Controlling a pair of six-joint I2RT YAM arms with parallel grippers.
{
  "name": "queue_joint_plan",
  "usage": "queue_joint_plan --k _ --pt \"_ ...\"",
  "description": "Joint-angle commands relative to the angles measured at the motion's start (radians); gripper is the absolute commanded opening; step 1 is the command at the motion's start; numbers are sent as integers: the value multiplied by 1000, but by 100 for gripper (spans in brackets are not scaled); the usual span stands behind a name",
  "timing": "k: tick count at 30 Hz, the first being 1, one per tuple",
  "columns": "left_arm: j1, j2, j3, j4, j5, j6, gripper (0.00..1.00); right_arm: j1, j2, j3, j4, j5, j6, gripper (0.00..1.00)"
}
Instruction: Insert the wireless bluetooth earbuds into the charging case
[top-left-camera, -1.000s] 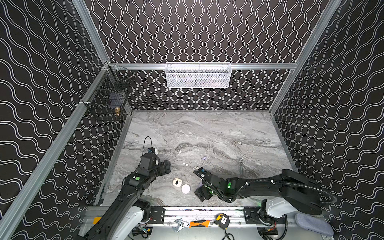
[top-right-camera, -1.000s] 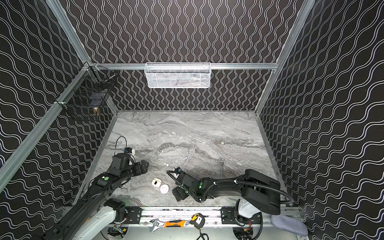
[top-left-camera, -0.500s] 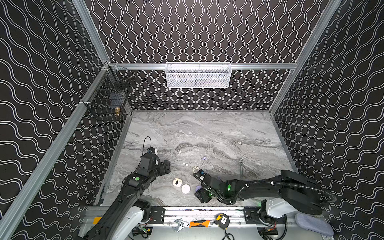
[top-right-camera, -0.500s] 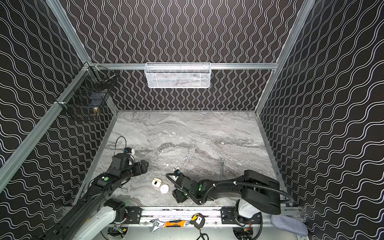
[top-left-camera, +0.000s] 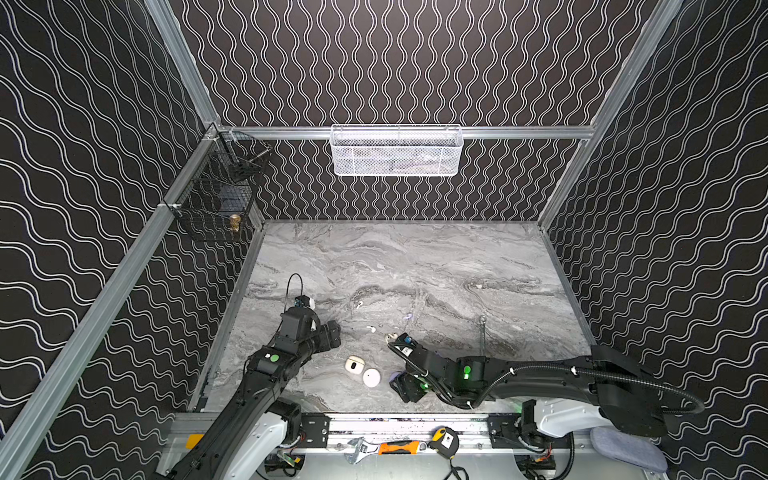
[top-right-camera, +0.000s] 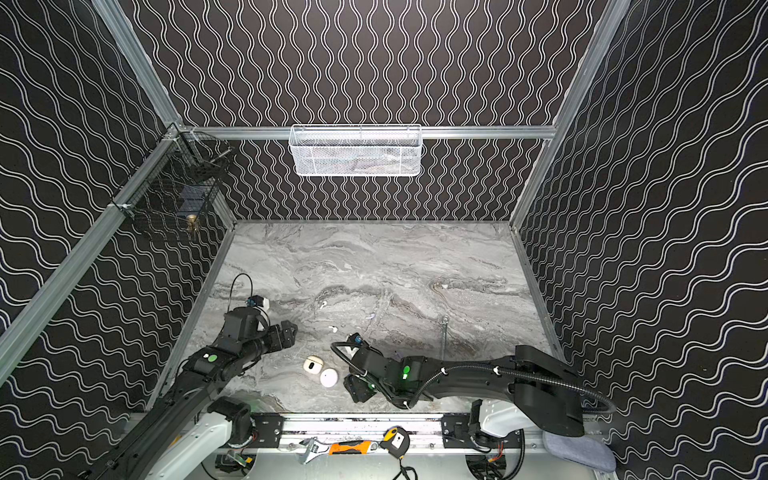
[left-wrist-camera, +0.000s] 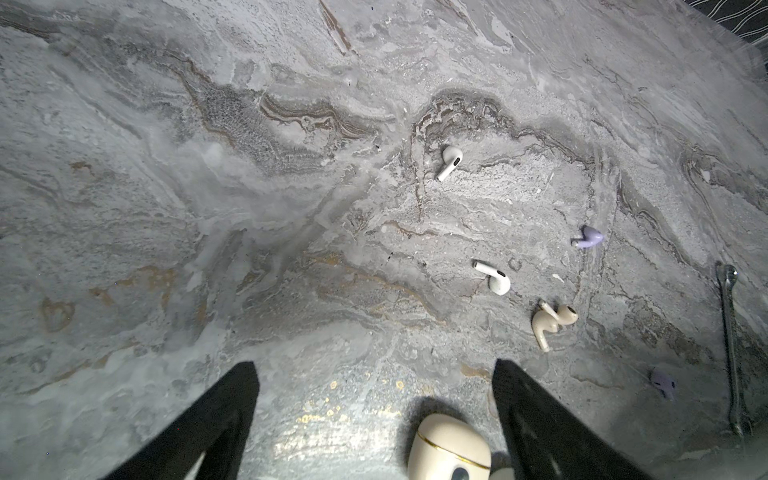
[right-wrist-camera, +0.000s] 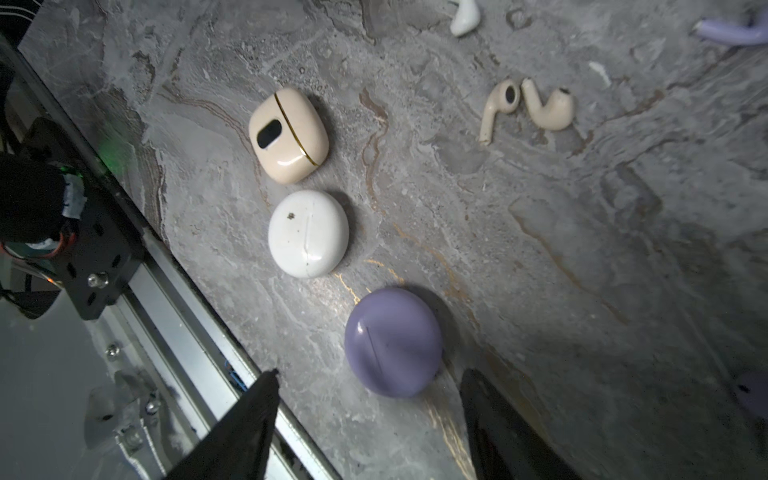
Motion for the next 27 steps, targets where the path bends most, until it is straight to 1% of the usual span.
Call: queue_joint_plan --k 1,5,8,10,13,17,20,24,27 --pt "0 -3 -1 2 -4 -7 92 7 6 93 -224 47 -58 74" --pt "0 7 1 5 -1 -5 93 8 38 160 -306 38 -201 73" --pt "0 16 5 4 -5 -4 93 7 48 186 -321 39 -277 74" --pt "0 19 5 6 -5 -4 93 7 52 194 -309 27 -318 74" --pt "0 21 5 6 -6 -5 93 7 85 231 -320 -3 -372 77" --pt "0 23 5 5 -10 -5 93 7 164 293 -354 -27 -420 79" --pt "0 21 6 6 -14 -5 93 7 231 336 -394 -28 -431 80" --pt "0 25 7 9 -19 -7 93 7 282 343 -400 -55 -447 83" --pt "0 32 8 11 -24 -7 93 6 318 353 -406 -49 -448 85"
